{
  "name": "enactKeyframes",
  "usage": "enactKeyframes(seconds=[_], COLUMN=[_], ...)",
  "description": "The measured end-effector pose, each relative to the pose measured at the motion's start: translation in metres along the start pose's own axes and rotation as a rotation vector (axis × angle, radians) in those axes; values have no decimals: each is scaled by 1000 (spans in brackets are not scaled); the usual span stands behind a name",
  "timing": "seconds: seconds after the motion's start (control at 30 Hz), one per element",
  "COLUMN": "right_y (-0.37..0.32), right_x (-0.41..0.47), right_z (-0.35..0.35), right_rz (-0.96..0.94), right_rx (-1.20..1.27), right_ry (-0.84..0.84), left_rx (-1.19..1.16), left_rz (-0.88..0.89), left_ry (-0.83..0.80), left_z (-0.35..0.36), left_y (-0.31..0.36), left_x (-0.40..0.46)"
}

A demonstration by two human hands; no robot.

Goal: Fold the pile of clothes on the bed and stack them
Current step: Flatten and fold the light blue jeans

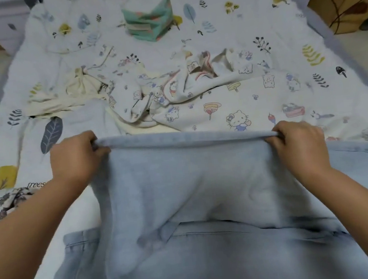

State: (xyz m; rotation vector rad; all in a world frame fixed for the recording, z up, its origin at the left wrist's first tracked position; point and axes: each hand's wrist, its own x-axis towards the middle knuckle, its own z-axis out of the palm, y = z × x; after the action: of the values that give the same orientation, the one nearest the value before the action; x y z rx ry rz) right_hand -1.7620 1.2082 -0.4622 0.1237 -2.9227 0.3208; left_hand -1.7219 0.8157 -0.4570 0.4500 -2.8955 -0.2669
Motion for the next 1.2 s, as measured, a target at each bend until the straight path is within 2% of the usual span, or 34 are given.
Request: enactKeyframes(seconds=[0.07,0.13,0.2,0.27,0.37,0.43,0.5,0.53,0.63,0.77,0.8,0.83,0.9,0.97,1.03,1.07,1.13,1.2], right_y=[-5,-12,-20,-31,-44,-49,-55,-58,-67,-84,-90,-94,-102,-105,-107,-105,-103,-105], right_x=[7,10,2,-16,-59,-88,-103,-105,-98,-95,-96,-97,-100,-108,-114,-118,-126,-131], right_z=[8,16,24,32,49,64,75,80,87,80,79,79,85,90,83,82,79,77], right_rz=[-8,11,6,-89,-369,-491,-500,-480,-421,-302,-296,-308,-335,-348,-365,-355,-368,-381], right_rx=[-45,-61,-61,-48,8,-16,-80,-84,-18,114,167,178,56,-22,-50,-43,-37,-112], right_ry=[114,133,112,78,-89,-286,-411,-412,-320,-147,-100,-143,-430,-600,-612,-557,-494,-598], left_rx=[-39,-102,-160,-150,2,-10,-147,-189,-201,-108,-90,-89,-98,-159,-282,-331,-340,-353], left_rz=[-51,-226,-417,-533,-525,-525,-612,-638,-573,-414,-414,-416,-453,-594,-765,-817,-781,-725], left_ry=[213,251,119,-125,-521,-617,-608,-582,-421,-74,-34,-25,-112,-288,-451,-496,-516,-432], left_z=[10,23,38,55,77,86,88,87,81,50,43,39,41,48,56,58,56,53], left_y=[3,4,-1,-8,-23,-33,-41,-44,-57,-90,-99,-107,-117,-123,-128,-131,-136,-143], left_x=[10,19,17,3,-32,-51,-62,-65,-66,-58,-55,-54,-54,-61,-75,-83,-96,-102])
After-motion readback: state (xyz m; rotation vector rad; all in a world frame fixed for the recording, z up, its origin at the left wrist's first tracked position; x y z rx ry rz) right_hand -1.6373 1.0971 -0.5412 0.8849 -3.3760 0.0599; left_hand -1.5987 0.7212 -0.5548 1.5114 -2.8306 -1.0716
